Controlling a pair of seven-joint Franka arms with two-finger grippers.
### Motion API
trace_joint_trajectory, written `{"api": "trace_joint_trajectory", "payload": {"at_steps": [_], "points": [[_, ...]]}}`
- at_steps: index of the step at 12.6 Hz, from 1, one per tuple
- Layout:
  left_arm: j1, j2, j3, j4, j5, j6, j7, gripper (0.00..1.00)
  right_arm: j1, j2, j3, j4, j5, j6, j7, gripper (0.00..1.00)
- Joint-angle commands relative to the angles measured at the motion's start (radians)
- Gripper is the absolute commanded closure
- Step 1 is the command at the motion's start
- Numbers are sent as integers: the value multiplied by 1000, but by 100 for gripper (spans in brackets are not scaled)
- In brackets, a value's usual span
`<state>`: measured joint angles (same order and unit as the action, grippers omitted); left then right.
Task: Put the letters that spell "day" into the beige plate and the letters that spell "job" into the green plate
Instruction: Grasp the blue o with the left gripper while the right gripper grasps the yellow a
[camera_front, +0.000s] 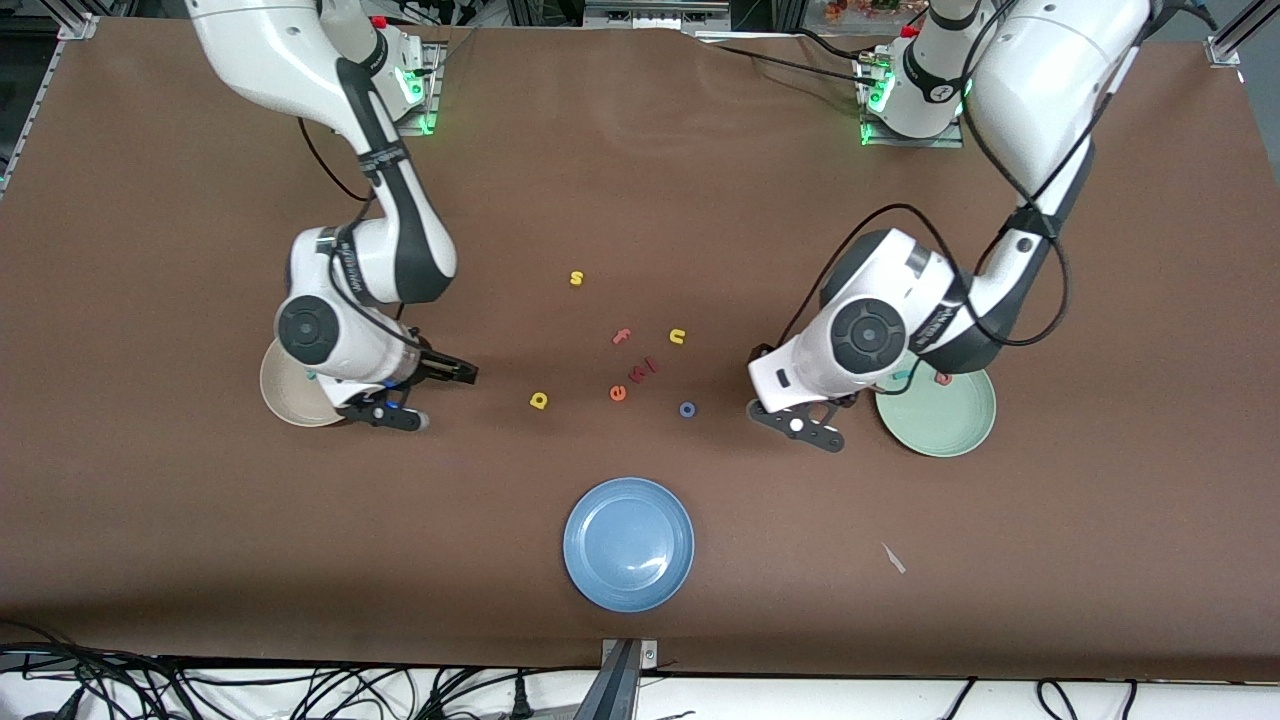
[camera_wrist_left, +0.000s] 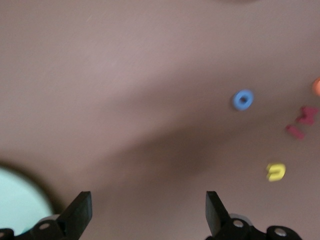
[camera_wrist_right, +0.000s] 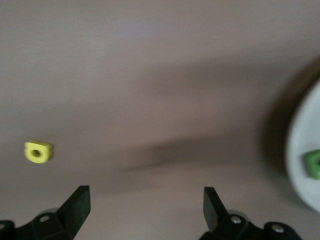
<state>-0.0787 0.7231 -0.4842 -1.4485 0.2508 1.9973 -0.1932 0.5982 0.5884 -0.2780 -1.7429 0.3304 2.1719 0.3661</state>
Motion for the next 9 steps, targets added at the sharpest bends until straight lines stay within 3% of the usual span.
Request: {"api": "trace_joint_trajectory", "payload": {"at_steps": [1, 4, 6, 8, 9], "points": [[-59, 85, 15, 43, -12, 142, 6, 0, 60, 108, -1, 130, 24, 6, 112, 0], [-105, 133, 36, 42, 7, 277, 6, 1, 100, 183, 0, 232, 25, 18, 195, 0], [-153, 140, 62, 39, 21, 311, -21, 9, 107, 208, 2, 250, 26, 55, 194, 0], [-237, 142, 148, 39, 22, 313, -43, 18, 115, 225, 3, 250, 25, 87, 179, 0], [-280, 144, 197, 40, 21, 313, -46, 18, 115, 228, 13, 250, 24, 95, 175, 1]]}}
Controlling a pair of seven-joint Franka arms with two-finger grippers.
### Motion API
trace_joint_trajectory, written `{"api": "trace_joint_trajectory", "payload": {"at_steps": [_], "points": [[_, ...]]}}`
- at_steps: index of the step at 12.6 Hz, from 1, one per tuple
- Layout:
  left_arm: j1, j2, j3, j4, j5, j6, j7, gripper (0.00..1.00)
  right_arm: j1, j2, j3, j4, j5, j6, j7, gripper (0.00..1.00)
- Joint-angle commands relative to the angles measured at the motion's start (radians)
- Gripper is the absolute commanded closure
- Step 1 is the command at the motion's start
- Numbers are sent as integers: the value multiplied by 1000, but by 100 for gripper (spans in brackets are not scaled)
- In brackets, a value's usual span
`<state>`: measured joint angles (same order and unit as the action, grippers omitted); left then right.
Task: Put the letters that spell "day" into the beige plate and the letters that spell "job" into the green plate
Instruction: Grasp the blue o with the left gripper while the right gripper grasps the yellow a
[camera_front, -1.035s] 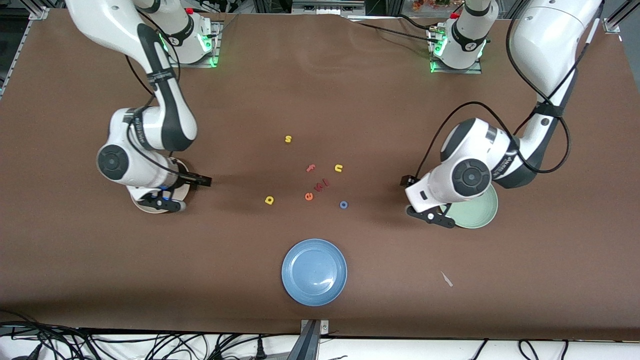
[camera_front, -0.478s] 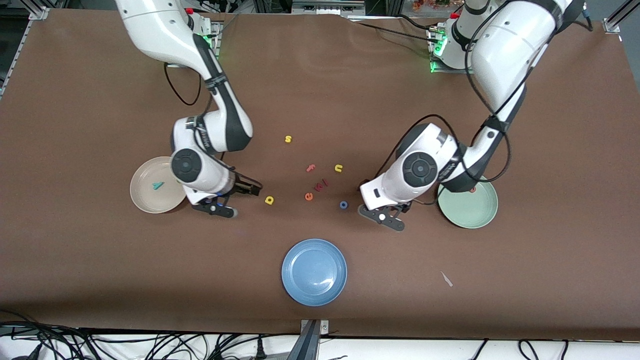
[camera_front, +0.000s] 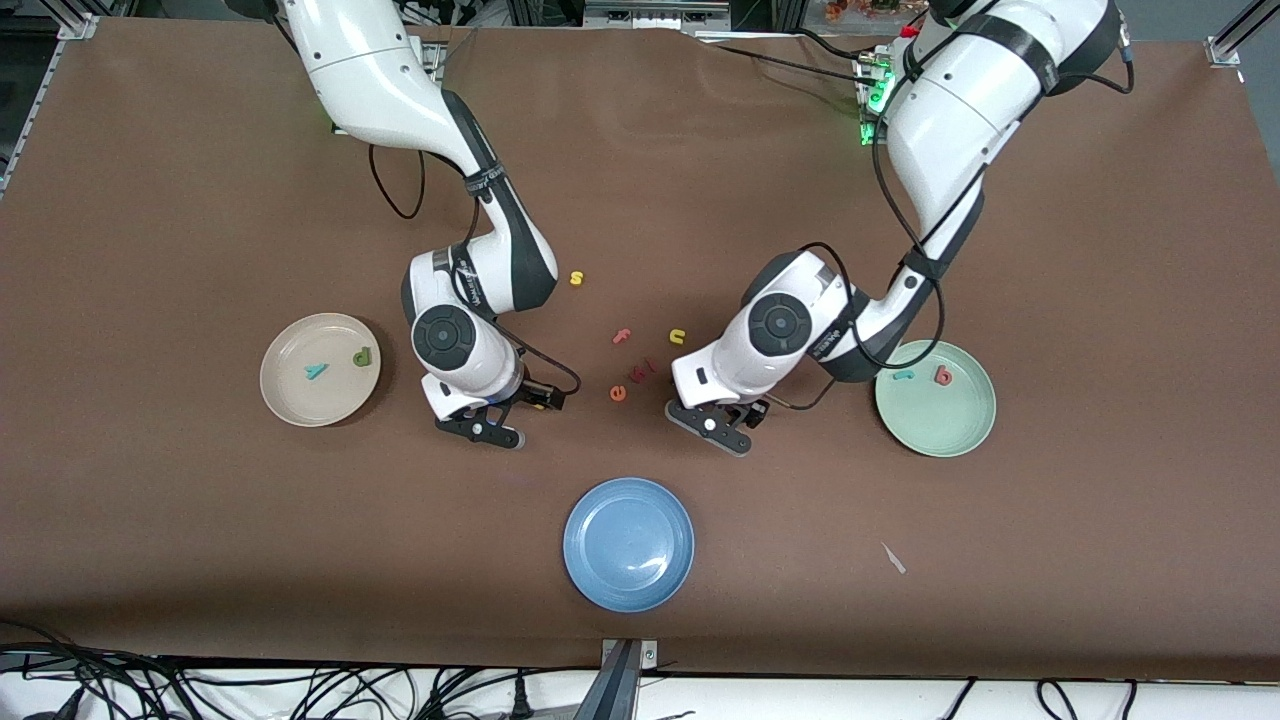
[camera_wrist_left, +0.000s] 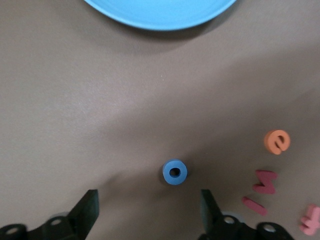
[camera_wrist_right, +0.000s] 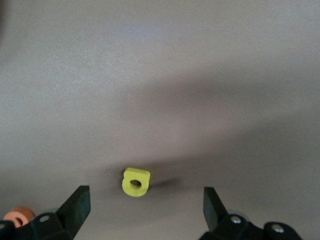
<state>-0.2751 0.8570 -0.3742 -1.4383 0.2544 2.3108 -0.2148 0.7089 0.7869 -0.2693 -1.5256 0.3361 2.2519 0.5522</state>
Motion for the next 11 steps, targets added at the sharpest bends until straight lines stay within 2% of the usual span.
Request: {"api": "trace_joint_trajectory", "payload": {"at_steps": [1, 2, 7, 8, 11], "points": [[-101, 14, 101, 30, 13, 1, -29, 18, 4, 41, 7, 36, 18, 23, -11, 1], [-105, 25, 101, 35, 16, 1, -50, 18, 4, 48, 18, 36, 18, 41, -11, 3], [-114, 57, 104, 33, 19, 105, -66, 18, 4, 57, 25, 35, 15, 52, -17, 27], [-114, 59, 106, 33, 19, 107, -66, 20, 1, 57, 25, 35, 17, 51, -32, 39], [-116, 65, 109, 36, 19, 111, -66, 24, -6, 57, 25, 35, 17, 49, -49, 65]]}}
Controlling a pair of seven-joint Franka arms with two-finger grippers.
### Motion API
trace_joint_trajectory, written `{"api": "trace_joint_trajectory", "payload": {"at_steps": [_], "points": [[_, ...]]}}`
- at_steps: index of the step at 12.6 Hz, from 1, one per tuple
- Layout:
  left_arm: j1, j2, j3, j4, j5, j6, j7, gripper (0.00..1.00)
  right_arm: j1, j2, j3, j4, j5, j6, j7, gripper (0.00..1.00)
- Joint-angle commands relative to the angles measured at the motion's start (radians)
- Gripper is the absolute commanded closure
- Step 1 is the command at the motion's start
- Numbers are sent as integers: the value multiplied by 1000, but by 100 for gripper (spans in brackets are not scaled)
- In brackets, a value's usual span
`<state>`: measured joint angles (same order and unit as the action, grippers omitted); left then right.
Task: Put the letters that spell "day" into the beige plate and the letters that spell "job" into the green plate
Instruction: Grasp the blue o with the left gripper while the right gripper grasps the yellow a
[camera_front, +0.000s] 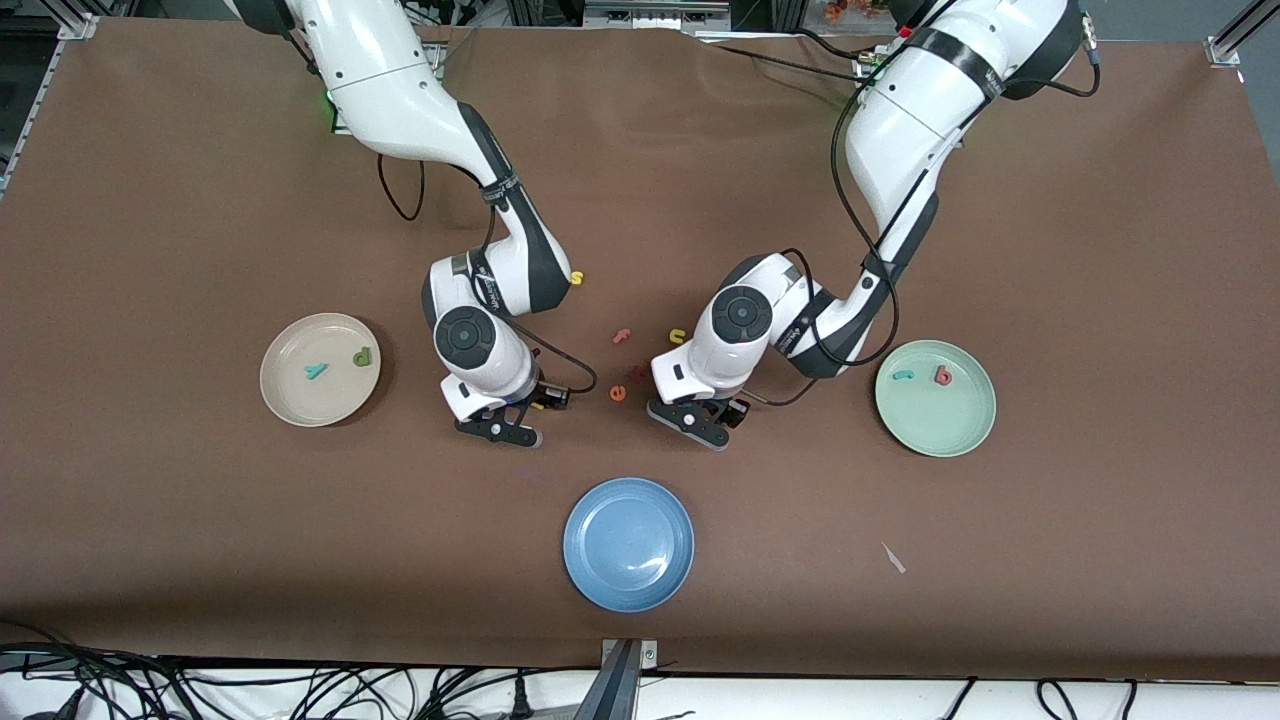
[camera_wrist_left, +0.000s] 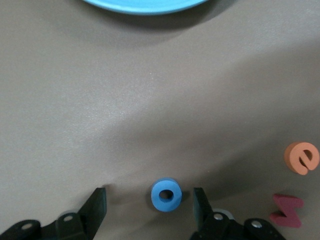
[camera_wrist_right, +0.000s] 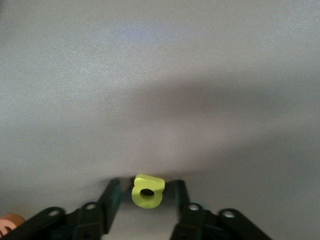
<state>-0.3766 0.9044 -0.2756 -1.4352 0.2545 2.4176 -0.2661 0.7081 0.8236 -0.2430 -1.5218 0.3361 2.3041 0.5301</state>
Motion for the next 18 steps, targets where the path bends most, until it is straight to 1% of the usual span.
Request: {"api": "trace_joint_trajectory", "payload": {"at_steps": [1, 2, 4, 5, 6, 7, 8, 9, 10, 12, 14, 15, 17, 18], "points": [[-15, 19, 10, 32, 19, 17, -15, 26, -6, 20, -1, 31, 15, -3, -44, 74], [-15, 21, 12, 30, 19, 21, -15, 26, -6, 20, -1, 29, 12, -2, -42, 83], [-15, 25, 12, 32, 19, 21, -15, 26, -6, 25, -1, 31, 18, -2, -38, 91], [-25, 28, 12, 32, 19, 21, -16, 26, -7, 23, -1, 32, 20, -12, -39, 97], [-27, 28, 13, 32, 19, 21, -16, 30, -19, 11, -12, 35, 26, -59, -45, 100], [-27, 28, 13, 32, 19, 21, -16, 43, -56, -13, -12, 82, 18, -174, -56, 100], [-27, 27, 13, 32, 19, 21, -18, 62, -82, -32, -21, 115, 8, -278, -86, 100], [-25, 24, 13, 32, 17, 20, -19, 75, -82, -65, -69, 91, -2, -338, -125, 100], [-25, 19, 13, 32, 17, 20, -19, 86, -82, -101, -103, 51, -5, -365, -175, 100], [-21, 14, 13, 30, 20, 6, -25, 95, -82, -162, -160, -74, -25, -365, -271, 100], [-4, -5, 13, 18, 20, 0, -25, 96, -82, -227, -212, -167, -28, -359, -326, 100], [10, -22, 13, 18, 20, -40, -24, 98, -82, -245, -231, -208, -26, -359, -326, 100], [37, -88, 12, 19, 20, -179, -19, 99, -82, -262, -281, -267, -31, -358, -341, 100], [63, -122, 7, 19, 20, -249, -7, 99, -82, -262, -306, -293, -31, -353, -382, 100]]}}
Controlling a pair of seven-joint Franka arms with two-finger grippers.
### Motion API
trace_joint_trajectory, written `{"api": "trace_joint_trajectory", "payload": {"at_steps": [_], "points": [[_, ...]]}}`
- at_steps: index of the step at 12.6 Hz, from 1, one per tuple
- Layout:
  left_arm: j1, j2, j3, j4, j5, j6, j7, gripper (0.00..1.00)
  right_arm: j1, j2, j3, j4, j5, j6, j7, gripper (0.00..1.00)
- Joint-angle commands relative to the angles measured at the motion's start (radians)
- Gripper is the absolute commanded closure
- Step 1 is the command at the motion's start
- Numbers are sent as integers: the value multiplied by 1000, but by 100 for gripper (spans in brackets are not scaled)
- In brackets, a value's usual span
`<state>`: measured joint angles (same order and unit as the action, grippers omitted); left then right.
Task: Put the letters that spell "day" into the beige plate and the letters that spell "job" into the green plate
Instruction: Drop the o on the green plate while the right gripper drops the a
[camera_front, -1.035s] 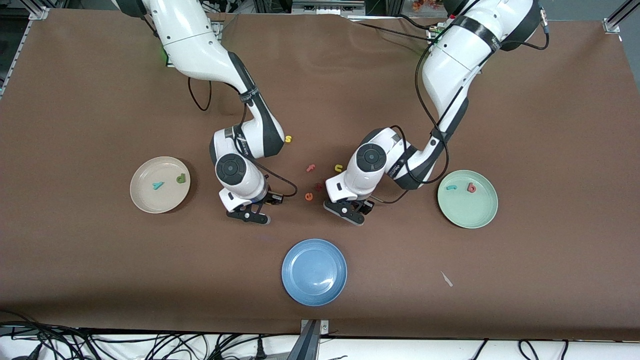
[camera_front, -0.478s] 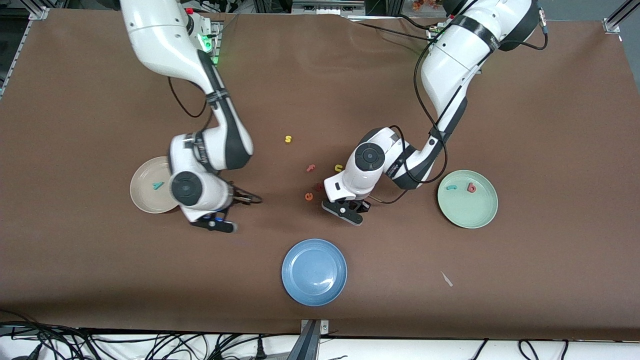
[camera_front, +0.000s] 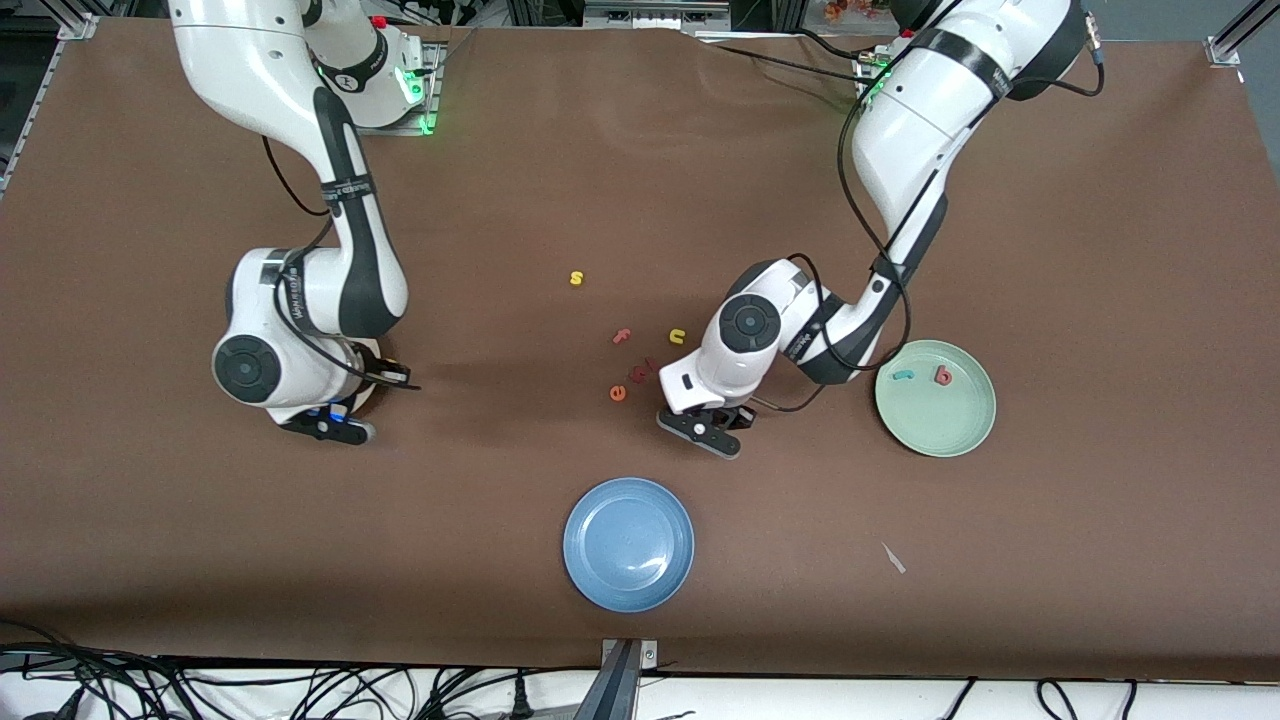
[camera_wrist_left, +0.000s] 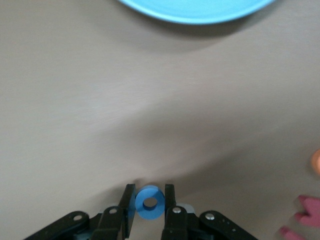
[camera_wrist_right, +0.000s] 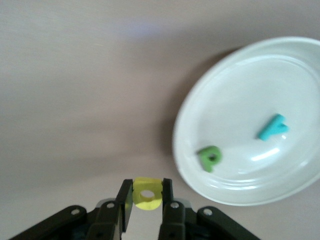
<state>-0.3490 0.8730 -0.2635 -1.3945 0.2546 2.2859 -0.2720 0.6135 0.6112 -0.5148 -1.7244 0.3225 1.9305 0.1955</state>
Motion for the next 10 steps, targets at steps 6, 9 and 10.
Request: {"api": "trace_joint_trajectory", "payload": {"at_steps": [6, 9, 10], "points": [[237, -223, -10, -26, 8, -422, 344, 100, -15, -2, -105, -89, -5, 41, -166, 0], [339, -235, -10, -73, 18, -431, 500, 100, 5, -2, -99, -18, -3, 3, -147, 0], [385, -230, -10, -90, 18, -422, 570, 100, 8, -1, -96, 18, -2, -40, -121, 0]]}}
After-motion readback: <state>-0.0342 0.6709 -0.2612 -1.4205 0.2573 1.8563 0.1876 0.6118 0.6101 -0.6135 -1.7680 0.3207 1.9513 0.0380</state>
